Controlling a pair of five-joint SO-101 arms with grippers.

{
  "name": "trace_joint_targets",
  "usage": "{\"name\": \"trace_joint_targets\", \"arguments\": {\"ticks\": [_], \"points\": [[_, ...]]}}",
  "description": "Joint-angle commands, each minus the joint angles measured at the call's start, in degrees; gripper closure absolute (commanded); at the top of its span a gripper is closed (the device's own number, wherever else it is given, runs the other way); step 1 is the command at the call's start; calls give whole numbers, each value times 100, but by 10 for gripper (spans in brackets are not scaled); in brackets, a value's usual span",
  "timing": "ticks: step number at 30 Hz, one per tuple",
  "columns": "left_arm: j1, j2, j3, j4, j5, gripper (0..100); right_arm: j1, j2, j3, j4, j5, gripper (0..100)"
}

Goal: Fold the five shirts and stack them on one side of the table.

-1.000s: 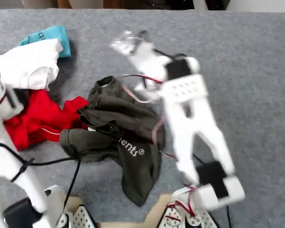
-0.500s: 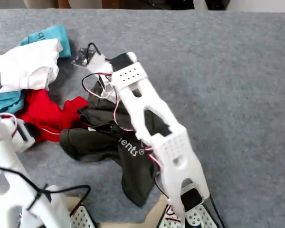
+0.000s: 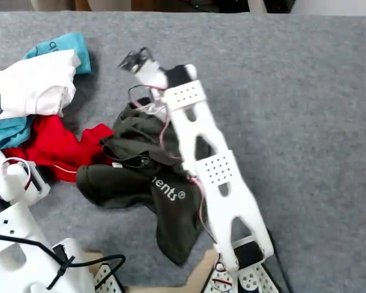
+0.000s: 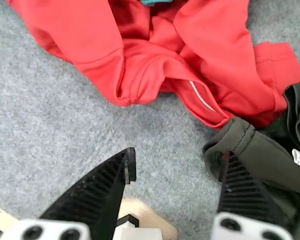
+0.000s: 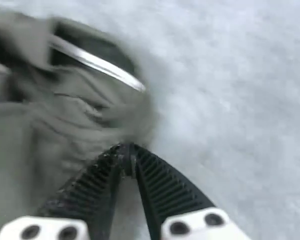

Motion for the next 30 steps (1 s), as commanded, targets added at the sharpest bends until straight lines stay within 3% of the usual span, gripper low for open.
{"name": "trace_joint_targets", "arguments": {"ticks": [1,7,11,17,21,26,30], "points": [[-18,-31,-9,-97,-53,725,567,4,-716,255,0,993],[431,-31,185,-325,-44,726,1473,-13,-945,554,352,993],[712,-31,185,-325,-9,726,1578,-101,-910,659,721,988],[730,-13,747,-1371,334,724,831,-541,-690,668,185,836],[949,312,1002,-2180,624,724,127,-848,-180,668,53,793],[1714,1692,967,-3059,897,723,-532,-945,426,501,-62,782],[1987,3169,862,-3842,967,726,-576,-567,963,246,-26,786]]}}
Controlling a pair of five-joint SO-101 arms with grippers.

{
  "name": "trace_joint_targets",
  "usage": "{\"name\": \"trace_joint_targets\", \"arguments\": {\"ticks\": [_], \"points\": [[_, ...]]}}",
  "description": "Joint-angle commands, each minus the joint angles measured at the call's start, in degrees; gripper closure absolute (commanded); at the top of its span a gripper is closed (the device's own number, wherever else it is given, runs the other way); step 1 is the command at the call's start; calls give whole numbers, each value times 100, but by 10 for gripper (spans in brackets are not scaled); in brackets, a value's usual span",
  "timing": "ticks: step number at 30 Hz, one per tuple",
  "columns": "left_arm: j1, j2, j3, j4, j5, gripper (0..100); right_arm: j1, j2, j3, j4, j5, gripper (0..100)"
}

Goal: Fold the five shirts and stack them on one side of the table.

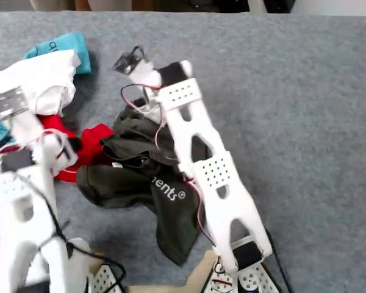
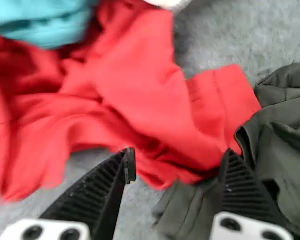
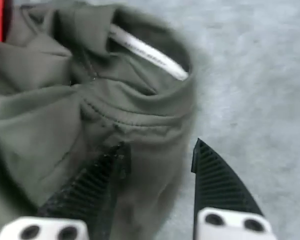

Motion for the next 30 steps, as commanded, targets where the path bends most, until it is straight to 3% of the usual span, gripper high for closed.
{"name": "trace_joint_targets", "arguments": {"ticks": [1,5,8,12,22,30], "points": [[185,1253,-237,-589,62,728,-66,31,215,-149,0,786],[88,2510,-879,-677,62,749,189,295,207,-167,0,876],[-158,3257,-1538,-747,26,852,435,286,207,-185,0,997],[-598,4163,-2382,-976,18,981,884,286,207,-185,9,994],[-1916,5499,-4229,-949,9,981,2440,259,163,-35,615,994],[-1837,5534,-4352,-589,9,980,3846,251,-532,229,756,994]]}}
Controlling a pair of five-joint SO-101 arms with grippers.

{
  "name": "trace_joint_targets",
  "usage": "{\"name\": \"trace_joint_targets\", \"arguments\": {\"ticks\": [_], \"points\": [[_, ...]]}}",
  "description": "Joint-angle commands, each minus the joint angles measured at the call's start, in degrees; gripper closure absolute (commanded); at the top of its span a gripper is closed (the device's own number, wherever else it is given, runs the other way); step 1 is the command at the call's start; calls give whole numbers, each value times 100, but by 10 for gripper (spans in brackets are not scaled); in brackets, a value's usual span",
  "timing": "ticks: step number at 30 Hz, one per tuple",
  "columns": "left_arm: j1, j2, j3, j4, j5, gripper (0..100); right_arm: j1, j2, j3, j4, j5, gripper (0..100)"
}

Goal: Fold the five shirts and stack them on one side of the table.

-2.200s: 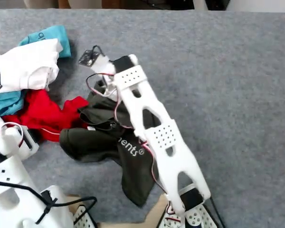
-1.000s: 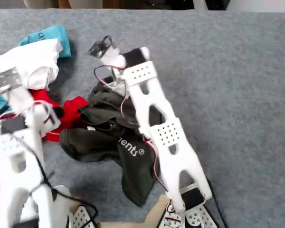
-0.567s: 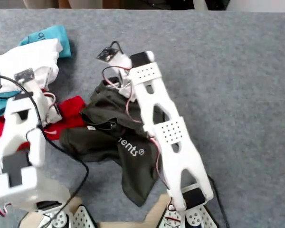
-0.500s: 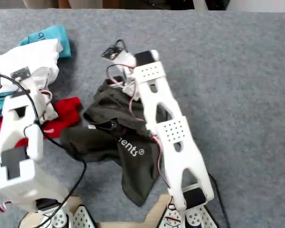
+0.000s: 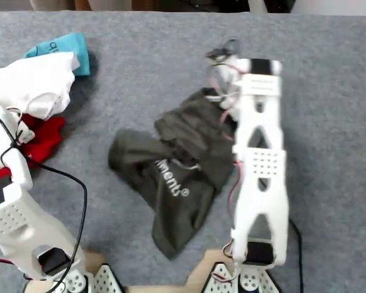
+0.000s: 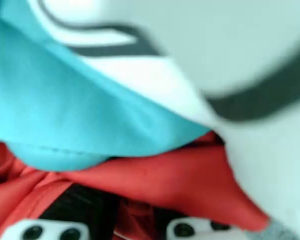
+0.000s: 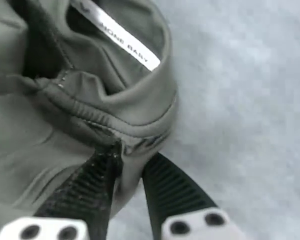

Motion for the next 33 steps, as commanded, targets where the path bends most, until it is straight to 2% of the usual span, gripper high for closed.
{"name": "trace_joint_targets", "arguments": {"ticks": [1,5,8,11,15,19,22,25,29,33], "points": [[-9,-48,-264,255,-35,980,752,-75,-400,105,53,994],[308,-48,-281,695,-35,975,1332,-75,-391,114,53,994],[695,-57,-571,1424,9,902,1613,-110,-426,114,62,974],[1266,-57,-1099,2268,53,821,1666,-382,-470,114,44,861],[2127,-57,-2101,3138,545,811,1587,-1015,-505,114,26,689],[3051,-13,-3165,3622,1011,808,1508,-1587,-514,88,-35,631],[3727,57,-3578,3578,1442,807,1420,-1851,-514,-9,-334,631],[4299,312,-3675,3059,1837,807,1288,-1859,-505,-273,-721,631],[4782,778,-3701,2242,2233,807,998,-1833,-444,-677,-1213,631],[5222,1288,-3701,1767,2470,809,725,-1473,-286,-1222,-1521,631]]}}
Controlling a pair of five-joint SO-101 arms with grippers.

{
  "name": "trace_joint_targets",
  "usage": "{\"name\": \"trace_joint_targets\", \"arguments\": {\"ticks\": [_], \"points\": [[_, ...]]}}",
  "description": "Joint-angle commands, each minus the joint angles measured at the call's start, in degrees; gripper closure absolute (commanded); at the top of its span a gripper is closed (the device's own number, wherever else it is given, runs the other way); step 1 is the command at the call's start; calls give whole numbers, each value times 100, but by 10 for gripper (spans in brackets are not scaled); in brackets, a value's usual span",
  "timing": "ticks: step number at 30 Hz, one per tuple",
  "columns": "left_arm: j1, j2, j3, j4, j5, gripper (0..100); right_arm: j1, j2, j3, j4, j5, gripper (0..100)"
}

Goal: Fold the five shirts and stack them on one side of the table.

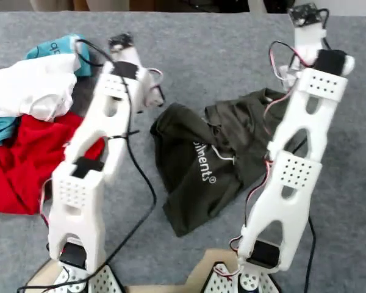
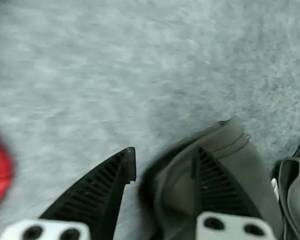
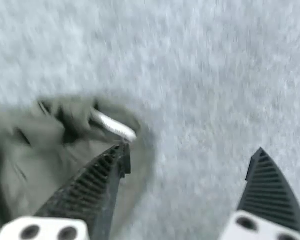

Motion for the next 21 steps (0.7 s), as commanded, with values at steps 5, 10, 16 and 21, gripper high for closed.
{"name": "trace_joint_targets", "arguments": {"ticks": [5,10,16,21], "points": [[721,567,-290,-387,149,812,-453,708,-57,-791,-607,631],[527,822,-281,44,132,949,-541,1182,-207,-879,-826,631],[316,927,-220,1363,-492,980,-541,1174,-813,-448,-554,655],[246,901,-229,1978,-1064,981,-585,1138,-1349,62,-290,786]]}}
